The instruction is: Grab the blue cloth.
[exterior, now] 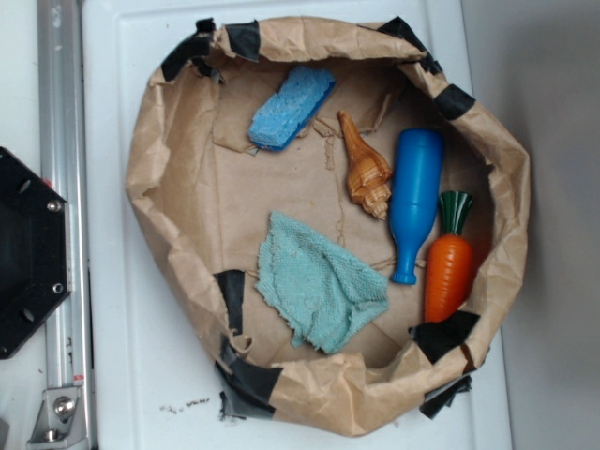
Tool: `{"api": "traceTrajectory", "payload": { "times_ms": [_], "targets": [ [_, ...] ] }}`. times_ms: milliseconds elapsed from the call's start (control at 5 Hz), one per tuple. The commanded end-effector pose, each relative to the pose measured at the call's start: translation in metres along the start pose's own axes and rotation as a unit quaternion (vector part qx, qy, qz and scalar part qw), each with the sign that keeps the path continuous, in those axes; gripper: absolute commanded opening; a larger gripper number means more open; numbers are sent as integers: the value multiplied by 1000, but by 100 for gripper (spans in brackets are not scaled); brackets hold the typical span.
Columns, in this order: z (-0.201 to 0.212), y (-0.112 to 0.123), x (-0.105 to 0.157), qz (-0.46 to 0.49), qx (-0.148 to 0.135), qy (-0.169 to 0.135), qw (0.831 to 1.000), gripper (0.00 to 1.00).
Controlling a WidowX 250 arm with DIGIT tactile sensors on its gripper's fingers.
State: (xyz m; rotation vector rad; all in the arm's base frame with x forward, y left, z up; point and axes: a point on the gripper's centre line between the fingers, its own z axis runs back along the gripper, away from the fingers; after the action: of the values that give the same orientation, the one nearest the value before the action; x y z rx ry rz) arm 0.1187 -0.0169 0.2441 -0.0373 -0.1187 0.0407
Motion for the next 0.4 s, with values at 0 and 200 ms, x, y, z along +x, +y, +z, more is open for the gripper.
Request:
{"api": "traceTrajectory", "payload": {
  "times_ms": [0,200],
  "targets": [
    [0,0,0,0,0,0,1000,100],
    [-48,8,45,3,22,-23,1000,100]
  ]
}}
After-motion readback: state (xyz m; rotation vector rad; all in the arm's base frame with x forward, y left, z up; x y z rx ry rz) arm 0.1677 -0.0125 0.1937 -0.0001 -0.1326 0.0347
